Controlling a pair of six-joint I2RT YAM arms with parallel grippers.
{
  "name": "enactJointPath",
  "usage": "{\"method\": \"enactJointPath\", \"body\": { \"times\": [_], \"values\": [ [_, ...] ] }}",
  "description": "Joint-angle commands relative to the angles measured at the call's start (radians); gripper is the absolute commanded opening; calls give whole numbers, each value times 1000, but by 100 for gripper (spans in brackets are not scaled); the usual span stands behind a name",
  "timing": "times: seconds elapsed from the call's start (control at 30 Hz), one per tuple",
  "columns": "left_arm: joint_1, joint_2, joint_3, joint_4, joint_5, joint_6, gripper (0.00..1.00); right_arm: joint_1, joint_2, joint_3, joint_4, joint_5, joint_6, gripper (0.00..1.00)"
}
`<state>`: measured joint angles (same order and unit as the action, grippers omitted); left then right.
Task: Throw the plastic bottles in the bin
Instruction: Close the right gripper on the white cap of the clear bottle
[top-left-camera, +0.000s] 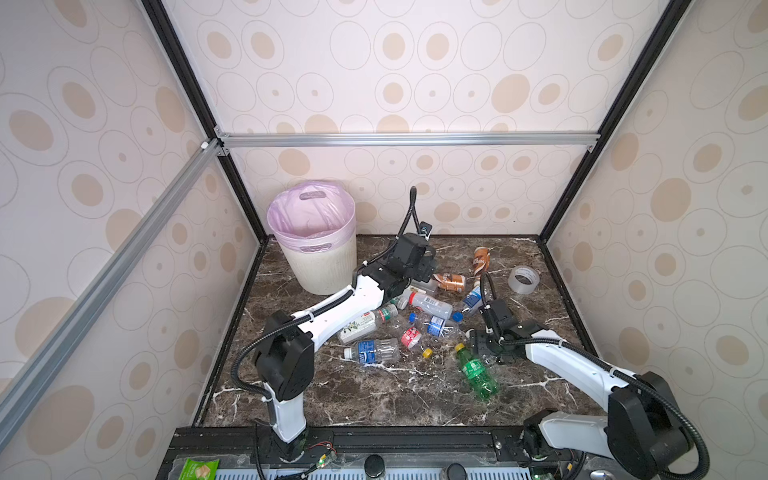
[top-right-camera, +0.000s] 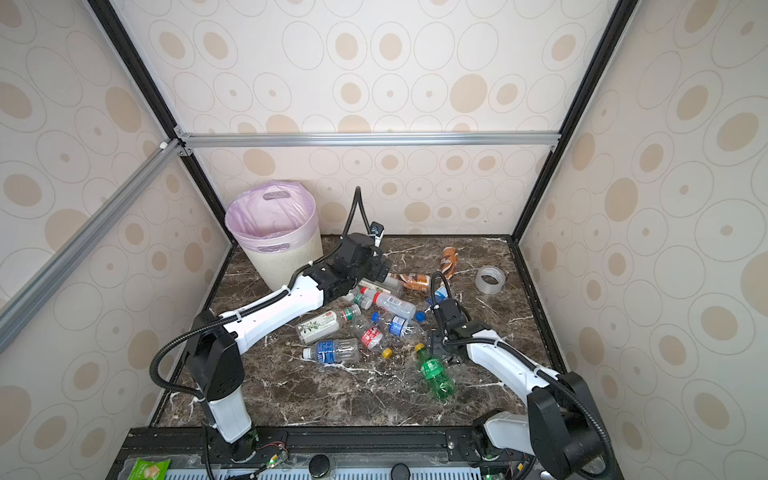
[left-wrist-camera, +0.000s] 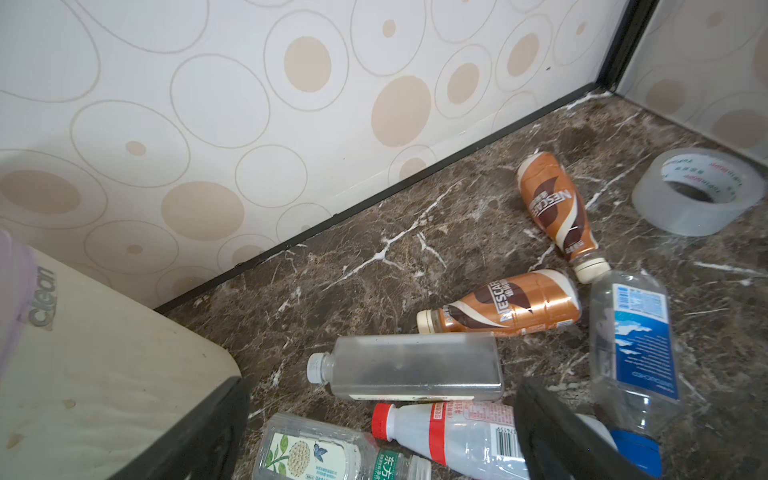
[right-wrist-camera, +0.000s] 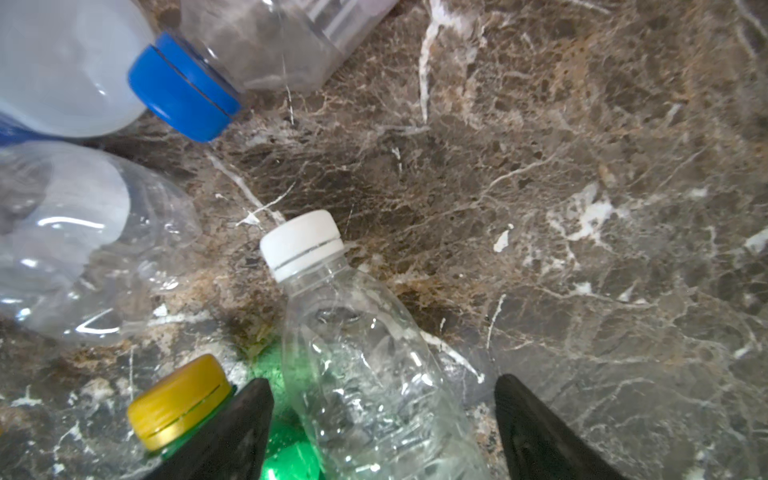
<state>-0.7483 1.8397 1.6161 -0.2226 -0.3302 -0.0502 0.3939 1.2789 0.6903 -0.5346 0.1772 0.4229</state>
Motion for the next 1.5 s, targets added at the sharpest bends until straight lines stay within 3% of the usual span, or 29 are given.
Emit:
{"method": "enactJointPath", "body": {
  "times": [0.0, 0.27, 0.6, 1.47],
  "values": [
    [-8, 19, 65, -78, -58, 38, 99, -19, 30, 25, -11, -23, 18, 85],
    [-10, -5, 52, -39, -20, 35, 99, -47, 96, 52, -13, -47, 22, 82],
    [-11, -28, 42, -22, 30, 45, 99, -159, 160, 83, 16, -114, 19, 72],
    [-10, -15, 79, -54, 99, 25, 99, -231, 209, 132, 5, -133, -36, 65]
  ]
}}
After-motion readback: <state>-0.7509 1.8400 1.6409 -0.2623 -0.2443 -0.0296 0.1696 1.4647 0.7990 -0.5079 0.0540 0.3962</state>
